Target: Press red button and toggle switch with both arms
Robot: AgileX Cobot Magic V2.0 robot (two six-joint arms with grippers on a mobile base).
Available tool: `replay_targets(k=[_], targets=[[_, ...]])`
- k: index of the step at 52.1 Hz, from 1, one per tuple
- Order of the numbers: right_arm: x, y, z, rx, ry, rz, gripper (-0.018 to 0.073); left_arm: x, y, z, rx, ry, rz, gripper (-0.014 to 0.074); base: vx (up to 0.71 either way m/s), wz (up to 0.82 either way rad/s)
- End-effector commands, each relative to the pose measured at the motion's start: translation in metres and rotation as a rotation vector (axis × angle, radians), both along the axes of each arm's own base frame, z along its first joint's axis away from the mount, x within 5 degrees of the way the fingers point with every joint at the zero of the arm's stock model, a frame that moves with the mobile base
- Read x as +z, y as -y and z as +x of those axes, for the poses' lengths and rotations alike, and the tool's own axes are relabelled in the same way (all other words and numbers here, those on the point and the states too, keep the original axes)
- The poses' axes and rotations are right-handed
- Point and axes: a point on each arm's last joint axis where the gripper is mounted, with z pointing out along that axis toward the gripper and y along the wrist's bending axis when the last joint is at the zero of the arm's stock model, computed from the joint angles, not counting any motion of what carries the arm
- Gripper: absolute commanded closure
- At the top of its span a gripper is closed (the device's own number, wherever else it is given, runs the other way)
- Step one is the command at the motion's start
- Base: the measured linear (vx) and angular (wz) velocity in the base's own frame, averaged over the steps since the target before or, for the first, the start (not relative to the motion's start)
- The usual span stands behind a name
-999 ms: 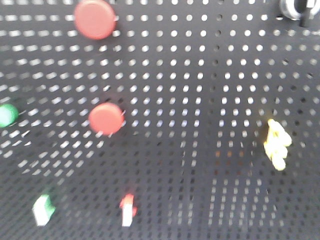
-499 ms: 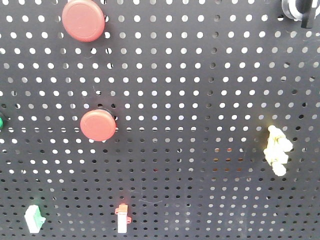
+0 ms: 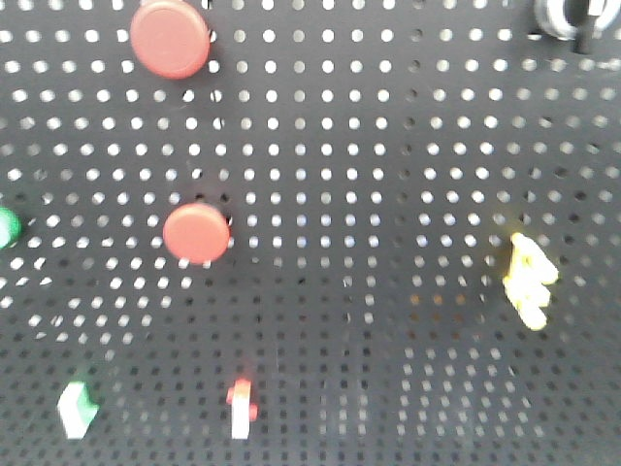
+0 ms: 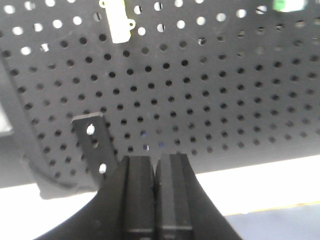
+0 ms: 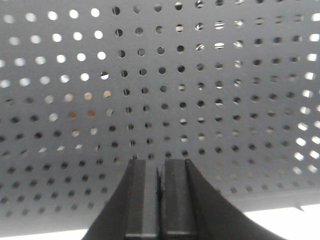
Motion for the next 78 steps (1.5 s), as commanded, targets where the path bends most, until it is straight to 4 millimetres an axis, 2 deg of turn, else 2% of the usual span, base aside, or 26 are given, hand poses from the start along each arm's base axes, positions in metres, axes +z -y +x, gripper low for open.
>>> replay_targets(k=[1, 59, 64, 78], targets=[[0.004, 0.000, -0.001, -0.004, 0.080, -0.012, 0.0559, -0.003, -0.001, 0.001, 0.008, 0.060, -0.016, 0.0595, -0.12, 0.02], [0.004, 0.000, -0.001, -0.004, 0.084, -0.011, 0.0559, -0.003, -0.001, 0.001, 0.009, 0.065, -0.016, 0.0595, -0.03, 0.01], [0.006, 0.000, -0.001, -0.003, 0.107, -0.013, 0.0559, 0.005, -0.001, 0.000, 0.014, 0.120, -0.023, 0.0595, 0.00, 0.00], [0.021, -0.001, -0.004, 0.004, 0.270, -0.027, 0.0559, 0.043, -0.008, -0.009, 0.017, 0.473, -0.425, 0.0595, 0.00, 0.00]])
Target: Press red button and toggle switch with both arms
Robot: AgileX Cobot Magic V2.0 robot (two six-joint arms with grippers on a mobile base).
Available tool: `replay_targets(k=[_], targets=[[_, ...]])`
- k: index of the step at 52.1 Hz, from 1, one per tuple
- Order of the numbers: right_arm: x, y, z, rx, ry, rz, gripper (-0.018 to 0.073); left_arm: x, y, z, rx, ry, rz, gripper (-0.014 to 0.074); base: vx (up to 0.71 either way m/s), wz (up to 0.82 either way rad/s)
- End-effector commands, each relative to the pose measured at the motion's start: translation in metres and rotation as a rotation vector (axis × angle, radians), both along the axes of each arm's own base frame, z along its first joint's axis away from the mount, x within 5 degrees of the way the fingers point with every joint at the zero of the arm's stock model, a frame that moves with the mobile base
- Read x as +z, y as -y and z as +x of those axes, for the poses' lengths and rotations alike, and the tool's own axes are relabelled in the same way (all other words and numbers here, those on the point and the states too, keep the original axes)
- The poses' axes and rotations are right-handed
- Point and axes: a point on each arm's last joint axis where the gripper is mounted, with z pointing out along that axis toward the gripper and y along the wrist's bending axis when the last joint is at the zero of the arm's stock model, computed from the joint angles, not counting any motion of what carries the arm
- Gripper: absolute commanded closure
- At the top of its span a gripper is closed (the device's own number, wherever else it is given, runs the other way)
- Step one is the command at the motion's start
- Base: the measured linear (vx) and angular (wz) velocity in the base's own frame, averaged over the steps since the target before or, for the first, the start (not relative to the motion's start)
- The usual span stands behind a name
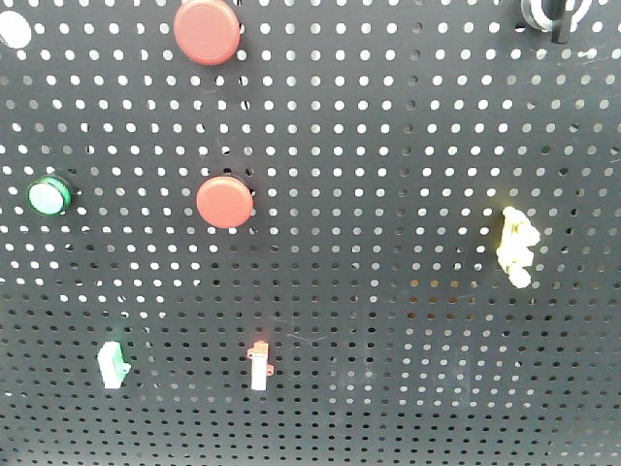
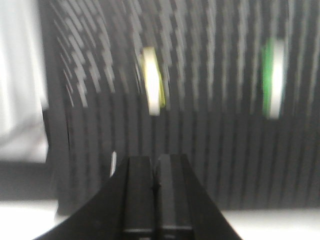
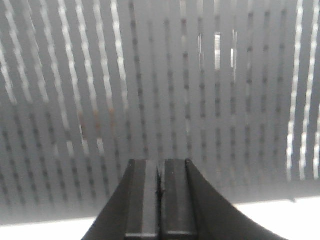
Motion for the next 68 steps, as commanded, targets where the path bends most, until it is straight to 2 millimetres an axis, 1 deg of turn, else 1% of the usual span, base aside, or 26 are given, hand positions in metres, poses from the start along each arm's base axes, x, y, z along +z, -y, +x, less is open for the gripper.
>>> replay_targets(k=[1, 5, 9, 17, 19, 25, 30, 33, 39, 44, 47, 52, 57, 61, 68], targets=[[0.008, 0.000, -0.003, -0.003, 0.127, -0.015, 0.0559, 0.018, -0.004, -0.007, -0.006, 0.201, -0.154, 0.0595, 0.00, 0.00], [0.008, 0.000, -0.003, -0.003, 0.123, -0.015, 0.0559, 0.036, -0.003, -0.012, -0.029, 0.226, -0.176, 0.0595, 0.00, 0.00], [0.008, 0.000, -0.003, -0.003, 0.123, -0.015, 0.0559, 0.058, -0.002, -0.018, -0.043, 0.234, -0.144, 0.0595, 0.00, 0.00], [0.008, 0.000, -0.003, -0.003, 0.123, -0.015, 0.0559, 0.111, 0.000, -0.038, -0.027, 0.299, -0.015, 0.0595, 0.00, 0.00], [0.008, 0.000, -0.003, -0.003, 0.123, -0.015, 0.0559, 0.128, 0.000, -0.042, -0.023, 0.319, -0.002, 0.0595, 0.00, 0.00], [0.008, 0.000, -0.003, -0.003, 0.123, -0.014, 0.0559, 0.161, 0.000, -0.049, -0.022, 0.351, 0.002, 0.0595, 0.00, 0.00], [0.008, 0.000, -0.003, -0.003, 0.123, -0.014, 0.0559, 0.177, -0.001, -0.054, -0.034, 0.385, -0.026, 0.0595, 0.00, 0.00], [0.008, 0.000, -0.003, -0.002, 0.124, -0.012, 0.0559, 0.182, -0.001, -0.058, -0.038, 0.406, -0.038, 0.0595, 0.00, 0.00], [0.008, 0.000, -0.003, -0.002, 0.124, -0.011, 0.0559, 0.192, -0.002, -0.066, -0.071, 0.502, -0.105, 0.0595, 0.00, 0.00], [0.008, 0.000, -0.003, -0.002, 0.124, -0.011, 0.0559, 0.195, -0.002, -0.069, -0.083, 0.531, -0.126, 0.0595, 0.00, 0.00], [0.008, 0.000, -0.003, -0.002, 0.124, -0.011, 0.0559, 0.192, -0.002, -0.066, -0.079, 0.490, -0.118, 0.0595, 0.00, 0.00], [0.008, 0.000, -0.003, -0.002, 0.124, -0.010, 0.0559, 0.184, -0.001, -0.053, -0.039, 0.332, -0.037, 0.0595, 0.00, 0.00], [0.008, 0.000, -0.003, -0.002, 0.124, -0.010, 0.0559, 0.181, 0.000, -0.031, -0.005, 0.119, 0.065, 0.0595, 0.00, 0.00], [0.008, 0.000, -0.003, -0.002, 0.124, -0.010, 0.0559, 0.190, 0.002, -0.015, 0.004, 0.027, 0.146, 0.0595, 0.00, 0.00], [0.008, 0.000, -0.003, -0.002, 0.121, -0.010, 0.0559, 0.222, 0.009, 0.009, -0.036, -0.022, 0.267, 0.0595, 0.00, 0.00]])
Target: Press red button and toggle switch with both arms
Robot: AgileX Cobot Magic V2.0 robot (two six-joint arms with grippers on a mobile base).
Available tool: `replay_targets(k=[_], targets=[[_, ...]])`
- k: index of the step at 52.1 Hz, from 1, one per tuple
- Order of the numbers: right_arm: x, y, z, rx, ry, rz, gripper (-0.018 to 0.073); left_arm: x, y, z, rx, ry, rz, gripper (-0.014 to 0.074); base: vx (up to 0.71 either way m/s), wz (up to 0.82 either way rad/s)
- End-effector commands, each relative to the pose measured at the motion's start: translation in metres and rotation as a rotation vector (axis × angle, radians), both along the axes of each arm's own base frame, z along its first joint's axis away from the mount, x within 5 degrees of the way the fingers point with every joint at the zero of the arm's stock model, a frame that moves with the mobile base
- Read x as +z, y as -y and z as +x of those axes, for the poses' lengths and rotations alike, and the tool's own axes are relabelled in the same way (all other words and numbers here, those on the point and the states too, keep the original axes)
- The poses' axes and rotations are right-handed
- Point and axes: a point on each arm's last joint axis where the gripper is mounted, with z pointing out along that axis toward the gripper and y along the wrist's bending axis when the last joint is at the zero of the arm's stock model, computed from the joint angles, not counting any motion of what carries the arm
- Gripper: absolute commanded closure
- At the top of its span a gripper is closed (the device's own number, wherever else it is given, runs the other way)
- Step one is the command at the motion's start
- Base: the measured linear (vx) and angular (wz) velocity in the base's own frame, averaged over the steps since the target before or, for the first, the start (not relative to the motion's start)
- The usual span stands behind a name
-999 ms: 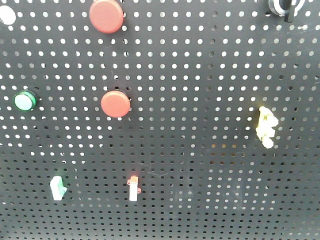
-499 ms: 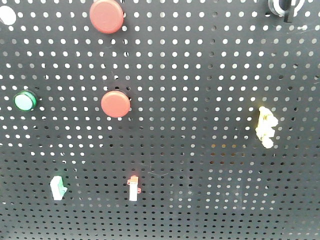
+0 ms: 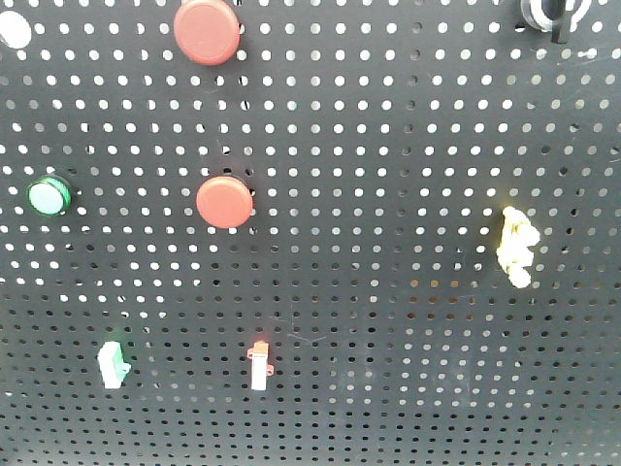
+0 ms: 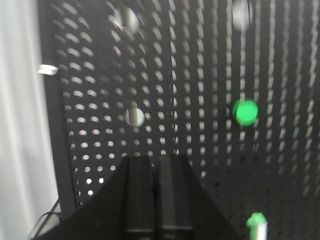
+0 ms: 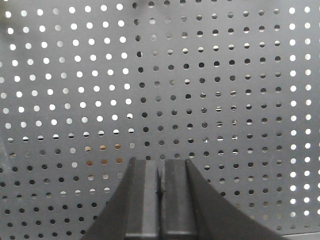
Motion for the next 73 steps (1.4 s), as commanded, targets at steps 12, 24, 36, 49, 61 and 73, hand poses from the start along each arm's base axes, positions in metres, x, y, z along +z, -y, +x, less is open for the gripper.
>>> replay_targets(k=[12, 24, 36, 49, 61, 73], targets=[[0.002, 0.000, -0.002, -0.005, 0.058, -0.007, 0.0559, 0.083, 0.032, 0.031, -0.303, 0.074, 0.242, 0.0595, 0.00, 0.00], [0.002, 0.000, -0.002, -0.005, 0.058, -0.007, 0.0559, 0.111, 0.044, 0.048, -0.454, 0.157, 0.141, 0.0595, 0.00, 0.00], [0.002, 0.000, -0.002, -0.005, 0.058, -0.007, 0.0559, 0.131, 0.055, 0.066, -0.588, 0.149, 0.098, 0.0595, 0.00, 0.00], [0.002, 0.000, -0.001, -0.005, 0.055, -0.007, 0.0559, 0.143, 0.078, 0.094, -0.763, 0.103, 0.056, 0.0595, 0.00, 0.00], [0.002, 0.000, -0.001, -0.005, 0.054, -0.006, 0.0559, 0.142, 0.108, 0.115, -0.870, 0.078, 0.021, 0.0595, 0.00, 0.00], [0.002, 0.000, -0.001, -0.005, 0.054, -0.006, 0.0559, 0.137, 0.124, 0.127, -0.875, 0.067, 0.001, 0.0595, 0.00, 0.00]])
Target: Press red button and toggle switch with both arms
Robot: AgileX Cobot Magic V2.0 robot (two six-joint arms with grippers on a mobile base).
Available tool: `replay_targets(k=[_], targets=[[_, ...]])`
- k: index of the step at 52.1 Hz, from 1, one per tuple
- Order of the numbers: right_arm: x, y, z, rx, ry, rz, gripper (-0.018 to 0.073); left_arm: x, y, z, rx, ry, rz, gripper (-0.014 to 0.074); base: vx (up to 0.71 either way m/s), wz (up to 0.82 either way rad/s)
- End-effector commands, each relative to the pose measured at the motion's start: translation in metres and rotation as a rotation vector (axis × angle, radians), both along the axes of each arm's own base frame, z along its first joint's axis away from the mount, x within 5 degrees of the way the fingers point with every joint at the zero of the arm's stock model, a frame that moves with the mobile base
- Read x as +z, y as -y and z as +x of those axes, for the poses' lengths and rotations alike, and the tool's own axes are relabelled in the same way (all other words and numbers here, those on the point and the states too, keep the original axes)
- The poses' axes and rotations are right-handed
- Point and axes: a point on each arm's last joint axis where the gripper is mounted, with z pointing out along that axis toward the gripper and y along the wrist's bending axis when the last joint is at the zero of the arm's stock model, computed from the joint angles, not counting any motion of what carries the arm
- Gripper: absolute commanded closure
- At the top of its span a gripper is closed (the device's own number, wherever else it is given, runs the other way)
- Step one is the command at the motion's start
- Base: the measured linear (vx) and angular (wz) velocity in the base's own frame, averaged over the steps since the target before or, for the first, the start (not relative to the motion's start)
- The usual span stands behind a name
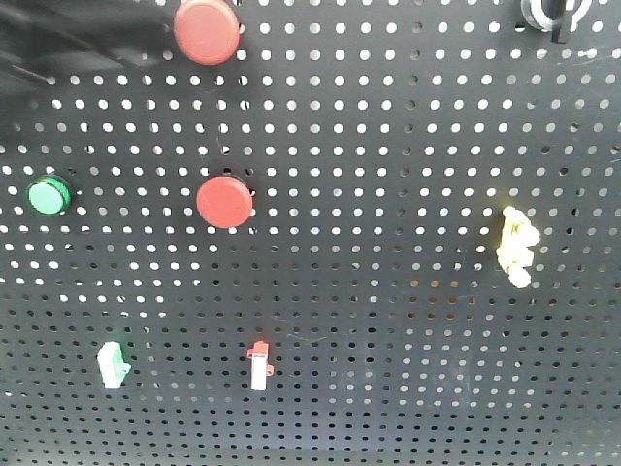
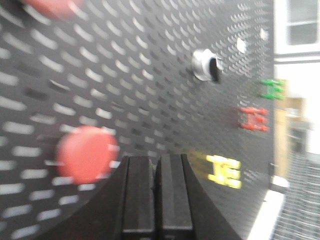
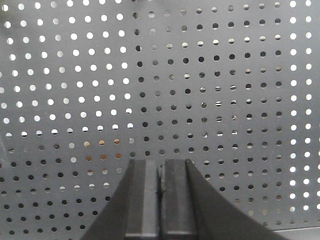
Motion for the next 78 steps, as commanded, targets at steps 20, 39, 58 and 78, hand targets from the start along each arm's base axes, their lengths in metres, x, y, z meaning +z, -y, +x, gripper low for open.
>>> replay_targets(k=[20, 39, 58, 78], targets=[[0.003, 0.000, -0.002, -0.005, 0.068, -0.011, 0.0559, 0.006, 0.007, 0.025, 0.113, 0.000, -0.112, 0.0595, 0.00, 0.00], [0.003, 0.000, -0.002, -0.005, 0.068, -0.012, 0.0559, 0.003, 0.004, 0.044, 0.225, 0.003, -0.161, 0.0595, 0.00, 0.00], [0.003, 0.000, -0.002, -0.005, 0.068, -0.012, 0.0559, 0.012, 0.003, 0.008, 0.073, 0.029, -0.101, 0.0595, 0.00, 0.00], [0.007, 0.000, -0.003, 0.021, 0.096, 0.094, 0.0559, 0.030, -0.024, -0.057, 0.055, 0.118, -0.021, 0.0595, 0.00, 0.00]])
